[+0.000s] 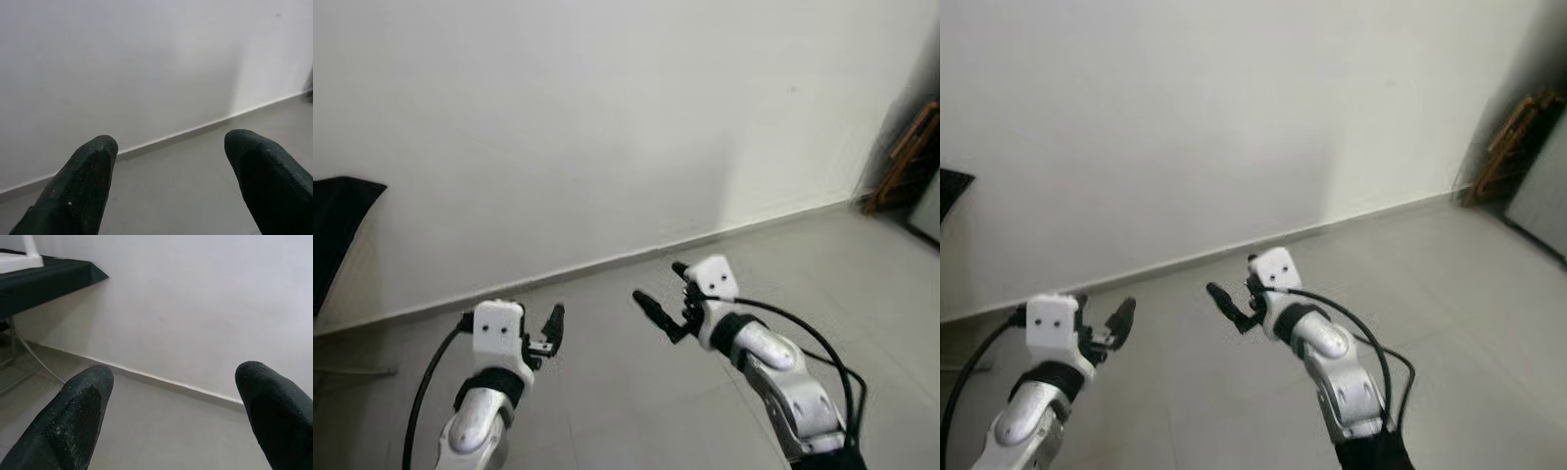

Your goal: Building children table

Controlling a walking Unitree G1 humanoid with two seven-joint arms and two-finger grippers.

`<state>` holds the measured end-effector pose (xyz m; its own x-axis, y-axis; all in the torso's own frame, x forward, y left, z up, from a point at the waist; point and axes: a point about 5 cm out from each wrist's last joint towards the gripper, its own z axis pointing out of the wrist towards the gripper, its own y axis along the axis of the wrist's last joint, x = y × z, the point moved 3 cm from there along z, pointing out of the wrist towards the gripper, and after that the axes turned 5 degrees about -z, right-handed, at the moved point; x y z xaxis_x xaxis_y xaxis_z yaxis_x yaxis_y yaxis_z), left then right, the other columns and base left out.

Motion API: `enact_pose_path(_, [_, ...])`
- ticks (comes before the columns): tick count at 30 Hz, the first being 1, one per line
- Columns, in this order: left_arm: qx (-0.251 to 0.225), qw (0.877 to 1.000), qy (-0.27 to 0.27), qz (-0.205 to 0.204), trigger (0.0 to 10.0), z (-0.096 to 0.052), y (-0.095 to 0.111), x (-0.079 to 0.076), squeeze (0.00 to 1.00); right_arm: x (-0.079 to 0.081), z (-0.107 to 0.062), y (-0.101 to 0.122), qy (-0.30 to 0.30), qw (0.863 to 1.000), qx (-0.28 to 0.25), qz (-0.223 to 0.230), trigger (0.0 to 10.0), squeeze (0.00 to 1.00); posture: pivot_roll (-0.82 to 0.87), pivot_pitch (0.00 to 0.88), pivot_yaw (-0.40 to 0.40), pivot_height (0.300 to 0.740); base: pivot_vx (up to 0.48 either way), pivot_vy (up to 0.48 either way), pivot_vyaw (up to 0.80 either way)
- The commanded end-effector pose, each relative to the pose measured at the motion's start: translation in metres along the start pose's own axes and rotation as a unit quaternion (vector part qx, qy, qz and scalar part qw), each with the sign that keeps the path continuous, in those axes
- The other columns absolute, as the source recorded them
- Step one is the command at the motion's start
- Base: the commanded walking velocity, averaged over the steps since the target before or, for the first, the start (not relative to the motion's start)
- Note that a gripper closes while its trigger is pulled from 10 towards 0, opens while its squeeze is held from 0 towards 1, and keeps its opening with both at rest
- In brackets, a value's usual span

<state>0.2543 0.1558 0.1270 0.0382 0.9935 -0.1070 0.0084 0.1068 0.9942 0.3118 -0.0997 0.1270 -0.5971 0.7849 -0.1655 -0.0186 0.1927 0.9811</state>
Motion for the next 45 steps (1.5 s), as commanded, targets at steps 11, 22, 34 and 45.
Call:
enact_pose_path(11, [0.003,1.000,0.010,0.004,10.0,0.000,-0.001,0.007,0.00,0.007,0.004,0.003,0.016,1.000,-0.006,0.002,10.0,0.00,-0.12,0.027,-0.003,0.740,0.326,0.000,0.00])
enact_pose_path(22, [0.003,1.000,0.011,0.005,10.0,0.000,-0.001,0.007,0.00,0.009,0.004,0.004,0.022,1.000,-0.012,-0.004,10.0,0.00,-0.12,0.027,-0.003,0.740,0.325,0.000,0.13])
enact_pose_path(34, [0.006,1.000,0.009,0.007,10.0,-0.001,-0.001,0.007,0.00,0.016,0.004,0.005,0.051,0.998,-0.013,-0.020,10.0,0.00,-0.10,0.019,-0.006,0.740,0.317,0.000,0.77])
enact_pose_path(45, [0.007,1.000,0.007,0.005,10.0,-0.001,-0.002,0.006,0.00,0.022,0.002,0.005,0.078,0.996,-0.016,-0.035,10.0,0.00,-0.10,0.014,-0.008,0.740,0.307,0.000,0.80])
